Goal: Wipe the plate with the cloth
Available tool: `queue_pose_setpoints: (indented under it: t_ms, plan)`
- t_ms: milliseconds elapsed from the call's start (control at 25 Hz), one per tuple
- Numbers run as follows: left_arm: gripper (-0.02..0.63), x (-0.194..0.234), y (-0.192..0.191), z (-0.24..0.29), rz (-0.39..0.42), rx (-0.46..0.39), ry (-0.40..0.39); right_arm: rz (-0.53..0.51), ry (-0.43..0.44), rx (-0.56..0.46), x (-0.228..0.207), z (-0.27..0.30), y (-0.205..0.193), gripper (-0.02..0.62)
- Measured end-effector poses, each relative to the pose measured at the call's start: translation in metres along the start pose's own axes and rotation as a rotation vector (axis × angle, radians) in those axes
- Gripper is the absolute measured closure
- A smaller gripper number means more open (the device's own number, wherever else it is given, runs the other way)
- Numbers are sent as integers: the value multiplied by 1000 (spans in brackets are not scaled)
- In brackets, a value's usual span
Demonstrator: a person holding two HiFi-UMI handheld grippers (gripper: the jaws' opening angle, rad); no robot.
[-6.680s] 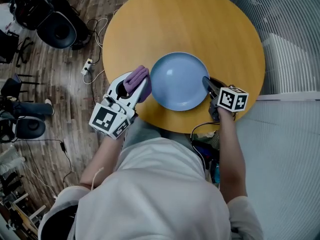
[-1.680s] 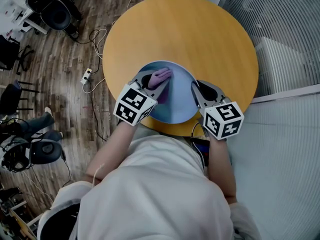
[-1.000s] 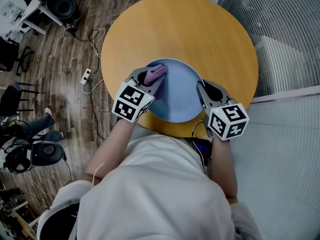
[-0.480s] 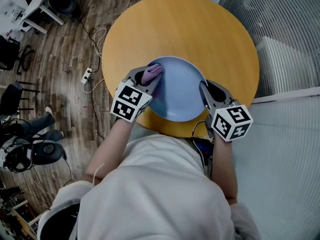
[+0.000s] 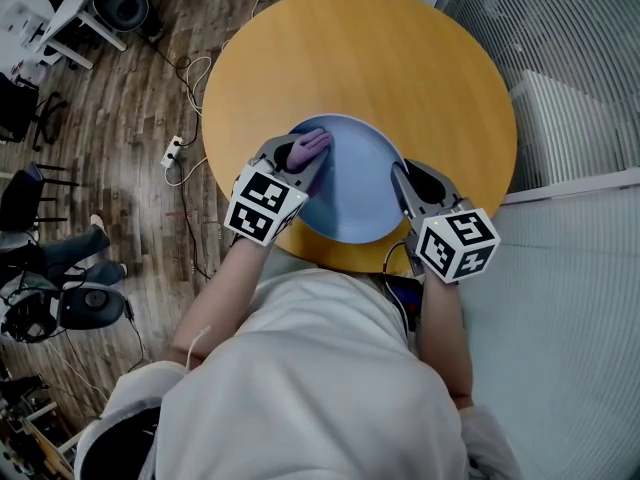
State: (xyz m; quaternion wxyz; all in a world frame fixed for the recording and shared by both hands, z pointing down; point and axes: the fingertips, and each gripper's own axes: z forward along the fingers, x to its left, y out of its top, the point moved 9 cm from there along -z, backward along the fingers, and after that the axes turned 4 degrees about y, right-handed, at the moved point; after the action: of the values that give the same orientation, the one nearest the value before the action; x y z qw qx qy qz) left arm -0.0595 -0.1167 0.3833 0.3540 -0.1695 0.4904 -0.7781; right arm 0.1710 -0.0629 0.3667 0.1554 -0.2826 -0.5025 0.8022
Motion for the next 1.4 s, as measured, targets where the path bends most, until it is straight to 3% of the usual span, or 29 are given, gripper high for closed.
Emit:
queue_pose_setpoints:
  t_ms: [440, 960, 1160, 1400]
  plan:
    - [523, -44, -4, -4, 52, -27, -63, -30, -13, 16, 15, -16, -25, 546]
    - [523, -52, 13, 2, 101, -43, -121, -42, -1, 25, 18, -1, -14, 546]
    - [523, -74, -3, 8, 127, -30, -164, -41, 3, 34, 16, -2, -36, 546]
    - [523, -82, 2, 6, 144, -40, -189, -50, -1, 32, 21, -4, -32, 546]
